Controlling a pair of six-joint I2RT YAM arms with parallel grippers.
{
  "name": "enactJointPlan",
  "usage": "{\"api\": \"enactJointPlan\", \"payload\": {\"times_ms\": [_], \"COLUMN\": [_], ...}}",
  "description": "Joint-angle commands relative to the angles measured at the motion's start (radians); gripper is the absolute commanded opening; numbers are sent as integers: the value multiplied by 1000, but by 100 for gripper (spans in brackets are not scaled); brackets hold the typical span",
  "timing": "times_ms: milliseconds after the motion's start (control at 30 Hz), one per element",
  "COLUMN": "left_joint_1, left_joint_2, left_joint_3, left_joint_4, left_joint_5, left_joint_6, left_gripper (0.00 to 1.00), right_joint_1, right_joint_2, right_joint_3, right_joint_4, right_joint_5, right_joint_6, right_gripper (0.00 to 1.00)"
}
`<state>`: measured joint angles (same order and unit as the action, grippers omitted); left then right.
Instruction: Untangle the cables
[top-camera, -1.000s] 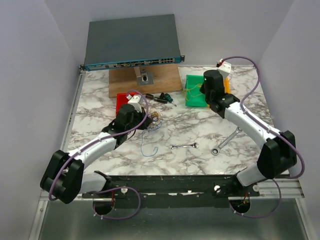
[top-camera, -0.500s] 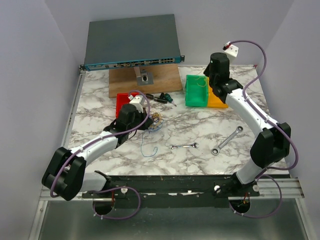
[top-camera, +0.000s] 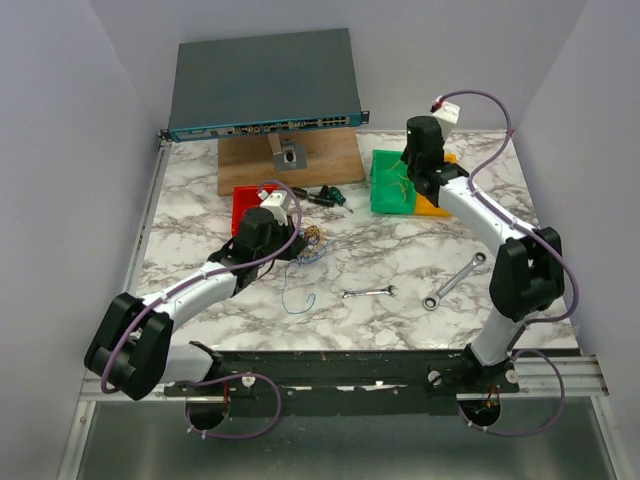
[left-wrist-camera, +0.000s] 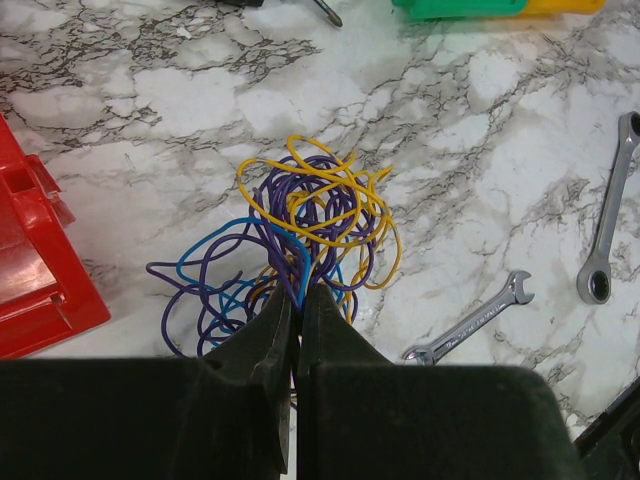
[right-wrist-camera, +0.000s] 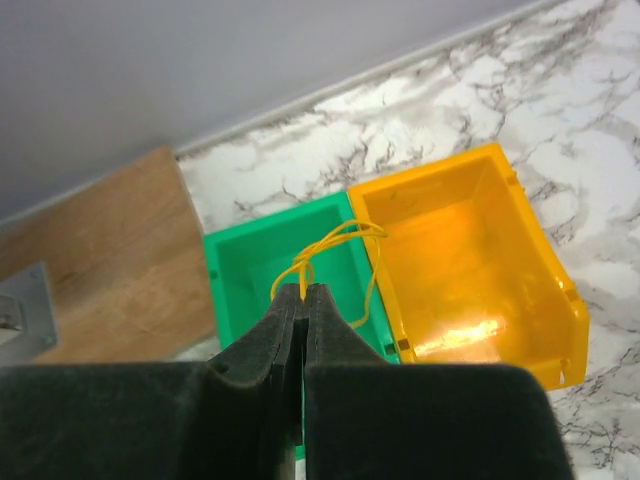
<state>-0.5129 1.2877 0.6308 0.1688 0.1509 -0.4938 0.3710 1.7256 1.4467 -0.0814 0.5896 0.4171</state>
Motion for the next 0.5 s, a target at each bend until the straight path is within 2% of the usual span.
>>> {"api": "enactJointPlan", "payload": {"times_ms": [0, 300, 467], "left_joint_1": [-4, -4, -5], "left_joint_2": [9, 12, 9], "left_joint_3": [35, 37, 38], "left_joint_4": [5, 1, -2], "left_joint_5": [3, 3, 7], "left_joint_6": [14, 17, 19], "left_gripper": [0, 0, 0], "right_joint_1": [-6, -8, -7], "right_joint_2": [67, 176, 258], "right_joint_3": [-34, -70, -14], "right_joint_4": [2, -10, -80], "right_joint_5": [-15, -273, -277], "right_joint_6": [-12, 32, 50], "right_gripper": [1, 1, 1]}}
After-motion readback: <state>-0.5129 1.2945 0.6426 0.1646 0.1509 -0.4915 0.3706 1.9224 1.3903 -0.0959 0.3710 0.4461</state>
